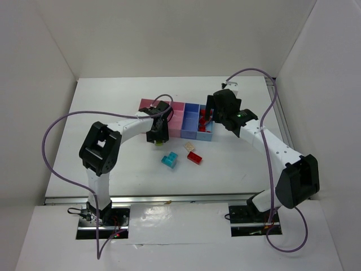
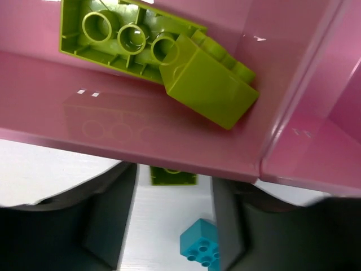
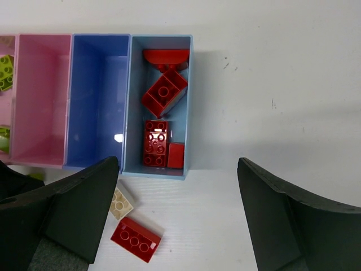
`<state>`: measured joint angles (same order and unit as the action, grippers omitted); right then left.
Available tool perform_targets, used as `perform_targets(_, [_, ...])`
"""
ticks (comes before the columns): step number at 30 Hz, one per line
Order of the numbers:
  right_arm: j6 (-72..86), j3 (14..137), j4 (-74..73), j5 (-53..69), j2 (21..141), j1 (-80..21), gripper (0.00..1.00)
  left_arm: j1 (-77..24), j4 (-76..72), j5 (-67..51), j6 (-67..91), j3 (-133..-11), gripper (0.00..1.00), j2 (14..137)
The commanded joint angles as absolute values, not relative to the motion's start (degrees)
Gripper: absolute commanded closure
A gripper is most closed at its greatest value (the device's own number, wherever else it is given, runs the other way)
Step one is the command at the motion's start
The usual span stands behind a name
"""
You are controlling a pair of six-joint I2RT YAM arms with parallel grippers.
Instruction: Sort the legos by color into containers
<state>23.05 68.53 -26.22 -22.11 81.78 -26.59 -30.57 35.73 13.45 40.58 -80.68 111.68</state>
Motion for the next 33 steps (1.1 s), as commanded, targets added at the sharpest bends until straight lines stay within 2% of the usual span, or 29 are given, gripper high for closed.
perform_targets(1, [23.64, 68.29, -26.71, -22.85, 80.24, -26.72, 0.07, -30.67, 36.91, 14.33, 39.99, -81.91, 0.38, 111.89])
perform_targets(4, [23.64, 68.29, -26.72, -22.85, 80.24, -26.72, 0.07, -30.67, 36.91, 14.33, 39.99, -80.86, 0.38, 110.48])
perform_targets(6, [23.64, 68.29, -26.72, -22.85, 80.24, -26.72, 0.07, -30.67, 36.91, 14.85, 39.47, -80.34, 0.46, 109.78])
perform_targets(9, [23.64, 68.29, -26.72, -22.85, 80.24, -26.72, 0.07, -30.67, 37.44, 15.38, 38.85, -80.33, 0.52, 109.16])
perform_targets(13, [23.64, 68.29, -27.24, -22.85, 80.24, -26.72, 0.07, -30.67, 38.94, 15.38, 38.85, -81.74, 0.69, 106.09])
perform_targets(20, [21.80, 68.82, -29.00, -20.93, 78.05, -26.72, 0.08, -29.72, 41.74, 19.07, 36.21, -87.35, 0.70, 100.72])
perform_targets(27, [18.73, 62.24, -30.94, -9.87, 75.41, -31.28, 0.09, -23.74, 42.54, 17.94, 32.52, -97.81, 0.72, 107.30])
perform_targets(29, [18.19, 59.25, -30.94, -7.57, 76.90, -34.87, 0.07, -22.15, 42.54, 17.23, 32.52, -99.75, 0.67, 111.08])
perform_targets(30, [17.50, 58.54, -30.94, -7.04, 77.77, -36.37, 0.07, -22.15, 43.06, 17.23, 32.52, -101.84, 0.60, 112.40])
perform_targets(33, [15.31, 56.17, -30.94, -7.56, 80.59, -41.30, 0.06, -20.74, 44.99, 17.23, 31.30, -105.10, 0.29, 116.36])
